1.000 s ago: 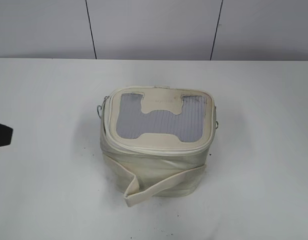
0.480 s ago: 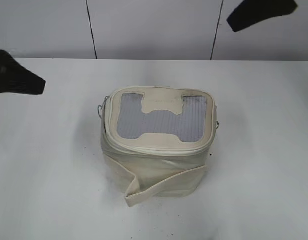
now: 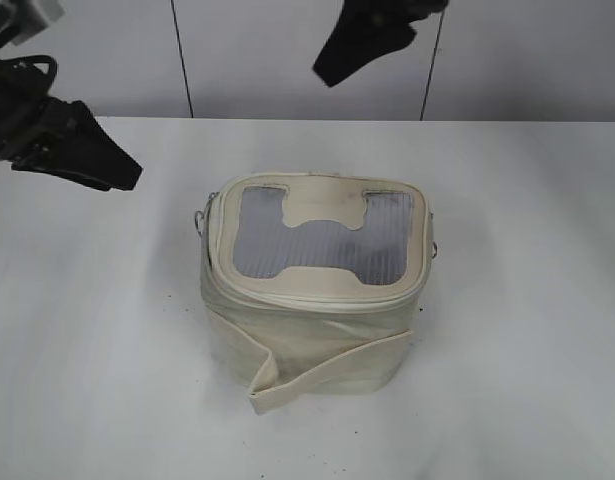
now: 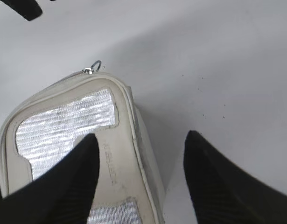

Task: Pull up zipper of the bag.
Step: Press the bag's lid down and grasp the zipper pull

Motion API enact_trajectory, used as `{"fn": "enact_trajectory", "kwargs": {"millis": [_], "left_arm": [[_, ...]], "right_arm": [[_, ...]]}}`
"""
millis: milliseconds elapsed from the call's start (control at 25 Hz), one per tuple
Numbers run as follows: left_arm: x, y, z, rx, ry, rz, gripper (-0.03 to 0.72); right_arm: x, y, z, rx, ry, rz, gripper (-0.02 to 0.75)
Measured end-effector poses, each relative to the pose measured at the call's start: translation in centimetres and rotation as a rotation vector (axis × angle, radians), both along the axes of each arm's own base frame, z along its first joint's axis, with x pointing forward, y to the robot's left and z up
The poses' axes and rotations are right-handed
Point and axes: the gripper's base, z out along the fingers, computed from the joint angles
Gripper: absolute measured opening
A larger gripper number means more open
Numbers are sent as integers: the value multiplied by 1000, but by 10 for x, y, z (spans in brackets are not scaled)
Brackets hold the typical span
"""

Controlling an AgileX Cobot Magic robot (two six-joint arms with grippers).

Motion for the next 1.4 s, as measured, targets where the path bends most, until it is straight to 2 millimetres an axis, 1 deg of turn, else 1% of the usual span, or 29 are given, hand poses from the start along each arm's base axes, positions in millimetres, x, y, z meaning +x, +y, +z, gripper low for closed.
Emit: {"fn": "enact_trajectory", "kwargs": {"millis": [160,280,400,520,920,1400], "left_arm": [[16,-2,-13,-2,23,13,375],[19,-3,-16,-14,27,29,375],[21,-3,-17,-14,17,27,375],[22,-3,-16,-13,6,33,375],[24,-2,-16,-10,-10,47,375],[25,-4,-14,-37,-8,62,375]], "right_arm": [[8,27,-22,-12,16,60,451],[13,40,-39,-17,45,79,449],[14,47,-51,-18,75,90,449],[17,50,-64,-24,103,93,449],[23,58,-92,-10,179,92,448],[23,58,-98,-12,242,30,448]]}}
